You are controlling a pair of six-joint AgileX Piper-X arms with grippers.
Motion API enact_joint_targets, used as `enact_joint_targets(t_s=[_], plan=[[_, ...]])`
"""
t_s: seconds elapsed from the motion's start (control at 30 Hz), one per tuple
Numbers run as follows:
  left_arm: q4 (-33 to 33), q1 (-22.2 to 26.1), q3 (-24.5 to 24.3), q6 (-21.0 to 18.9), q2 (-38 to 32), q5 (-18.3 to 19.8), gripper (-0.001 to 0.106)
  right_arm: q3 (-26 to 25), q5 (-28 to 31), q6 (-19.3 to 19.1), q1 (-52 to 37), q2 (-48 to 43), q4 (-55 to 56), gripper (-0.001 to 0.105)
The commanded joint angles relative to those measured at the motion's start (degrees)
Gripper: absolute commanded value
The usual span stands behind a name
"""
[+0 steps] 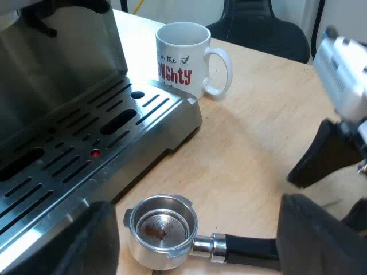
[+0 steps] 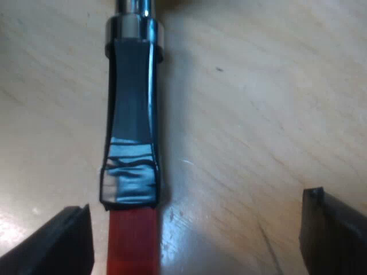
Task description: Grind coffee beans and then tamp
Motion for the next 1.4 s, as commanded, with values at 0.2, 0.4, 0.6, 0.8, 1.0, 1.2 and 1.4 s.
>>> enact_joint_targets(t_s=[0.2, 0.4, 0.6, 0.8, 1.0, 1.2, 1.4], plan=[[-0.6, -0.2, -0.1, -0.1, 0.0, 0.4, 0.060, -5.7, -2.7, -0.6, -0.2, -7.1, 12.4, 0.082], [-0.6, -0.2, -0.1, -0.1, 0.0, 0.4, 0.060, -8.3, -2.7, -2.4, -0.2, -10.2, 15.4, 0.082], [-0.6, -0.2, -0.1, -0.1, 0.0, -0.2, 0.060, -15.3, -3.8, -16.2, 1.2, -14.7, 16.6, 0.082], [0.5, 0.0, -0.2, -0.1, 0.0, -5.9, 0.060, -17.3, -3.8, -23.1, 5.9, -16.7, 16.1, 0.082], [11.1, 0.0, -2.3, 0.5, 0.0, -13.4, 0.060, -17.3, -3.7, -23.5, 10.1, -16.6, 16.0, 0.082], [15.1, 0.0, -2.3, 2.9, 0.0, -18.3, 0.060, -17.3, -2.0, -23.5, 10.2, -16.6, 13.4, 0.082], [15.3, 0.0, -1.8, 2.9, 0.2, -23.5, 0.060, -17.3, 0.6, -23.5, 10.2, -15.8, 10.4, 0.082]])
